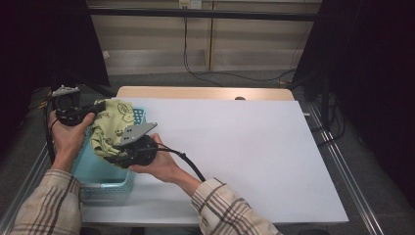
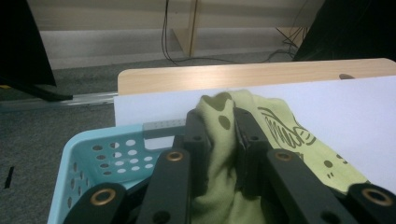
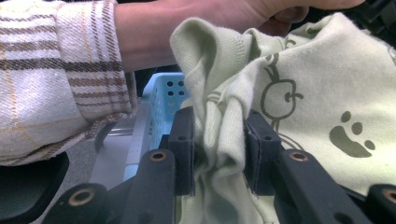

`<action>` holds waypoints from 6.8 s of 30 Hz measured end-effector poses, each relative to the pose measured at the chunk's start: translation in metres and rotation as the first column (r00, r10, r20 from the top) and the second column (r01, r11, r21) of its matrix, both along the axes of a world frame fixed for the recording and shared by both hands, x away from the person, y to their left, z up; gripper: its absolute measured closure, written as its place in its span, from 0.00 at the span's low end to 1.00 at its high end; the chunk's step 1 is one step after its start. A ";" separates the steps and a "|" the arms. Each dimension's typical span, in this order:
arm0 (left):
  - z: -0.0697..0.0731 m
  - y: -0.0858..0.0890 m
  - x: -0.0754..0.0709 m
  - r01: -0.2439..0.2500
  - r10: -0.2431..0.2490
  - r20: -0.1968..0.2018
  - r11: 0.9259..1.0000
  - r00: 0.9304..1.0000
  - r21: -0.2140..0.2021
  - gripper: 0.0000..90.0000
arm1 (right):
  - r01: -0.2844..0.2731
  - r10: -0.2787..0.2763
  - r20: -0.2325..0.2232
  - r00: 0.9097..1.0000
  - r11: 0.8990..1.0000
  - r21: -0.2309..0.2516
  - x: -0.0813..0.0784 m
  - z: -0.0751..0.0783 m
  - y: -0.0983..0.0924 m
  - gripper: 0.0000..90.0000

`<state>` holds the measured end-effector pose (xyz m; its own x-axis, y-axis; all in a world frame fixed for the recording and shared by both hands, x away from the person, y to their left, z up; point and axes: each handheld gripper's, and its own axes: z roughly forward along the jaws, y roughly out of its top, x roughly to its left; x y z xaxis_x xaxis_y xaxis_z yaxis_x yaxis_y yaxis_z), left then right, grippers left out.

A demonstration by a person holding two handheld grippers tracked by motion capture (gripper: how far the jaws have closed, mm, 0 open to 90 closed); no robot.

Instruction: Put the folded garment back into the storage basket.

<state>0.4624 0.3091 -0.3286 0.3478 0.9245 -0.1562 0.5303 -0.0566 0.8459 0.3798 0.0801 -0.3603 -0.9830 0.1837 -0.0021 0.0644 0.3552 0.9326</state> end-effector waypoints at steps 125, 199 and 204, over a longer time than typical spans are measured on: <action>-0.046 -0.022 0.014 0.024 -0.027 0.013 0.985 1.000 0.170 0.05 | 0.052 -0.054 -0.119 0.991 0.998 -0.024 0.020 -0.042 0.007 0.17; -0.021 -0.055 -0.125 0.069 -0.088 0.259 0.994 0.962 0.083 0.04 | 0.552 -0.552 0.007 0.834 0.833 0.041 -0.015 -0.033 -0.158 0.05; -0.019 -0.054 -0.139 0.103 -0.130 0.275 0.989 0.953 0.108 0.04 | 0.568 -0.569 0.014 0.822 0.822 0.038 -0.022 -0.035 -0.171 0.05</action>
